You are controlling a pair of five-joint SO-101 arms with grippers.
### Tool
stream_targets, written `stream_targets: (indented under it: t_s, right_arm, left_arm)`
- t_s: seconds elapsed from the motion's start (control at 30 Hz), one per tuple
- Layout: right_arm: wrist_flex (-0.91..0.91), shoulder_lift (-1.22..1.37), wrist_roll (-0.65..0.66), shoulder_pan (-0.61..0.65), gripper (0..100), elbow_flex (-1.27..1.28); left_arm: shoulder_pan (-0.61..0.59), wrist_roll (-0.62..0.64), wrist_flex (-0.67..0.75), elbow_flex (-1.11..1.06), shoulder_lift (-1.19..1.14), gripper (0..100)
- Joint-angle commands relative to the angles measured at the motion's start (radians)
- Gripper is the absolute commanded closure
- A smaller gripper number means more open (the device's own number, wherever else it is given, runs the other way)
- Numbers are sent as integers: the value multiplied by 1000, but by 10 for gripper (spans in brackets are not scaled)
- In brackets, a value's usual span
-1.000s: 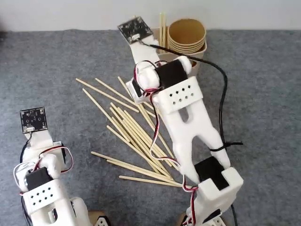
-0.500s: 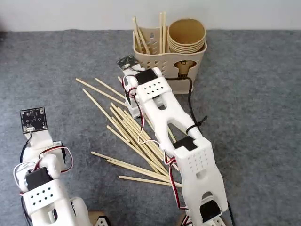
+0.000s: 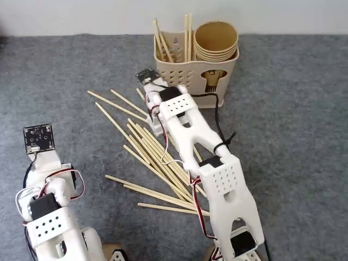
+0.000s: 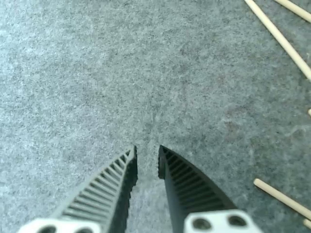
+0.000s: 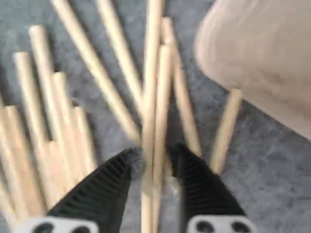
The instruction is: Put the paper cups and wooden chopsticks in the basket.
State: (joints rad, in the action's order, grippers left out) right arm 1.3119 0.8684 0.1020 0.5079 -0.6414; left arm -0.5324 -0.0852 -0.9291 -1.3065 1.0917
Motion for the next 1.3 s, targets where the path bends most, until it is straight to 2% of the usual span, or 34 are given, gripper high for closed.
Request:
stream_targets:
  t_s: [0.0,0.43,0.73,1.0,1.27]
  right_arm:
    - [7,-5,21,-7,978,-11]
    - [251,-329,48,-13,991,-11]
    - [283,-591,48,-8,991,-11]
    - [154,-823,40,42,991,-11]
    - [-182,-909,40,42,991,-11]
  left_arm:
    - [6,5,21,2,14,927]
    - [6,5,21,2,14,927]
    - [6,5,21,2,14,927]
    - [6,5,21,2,14,927]
    - [6,5,21,2,14,927]
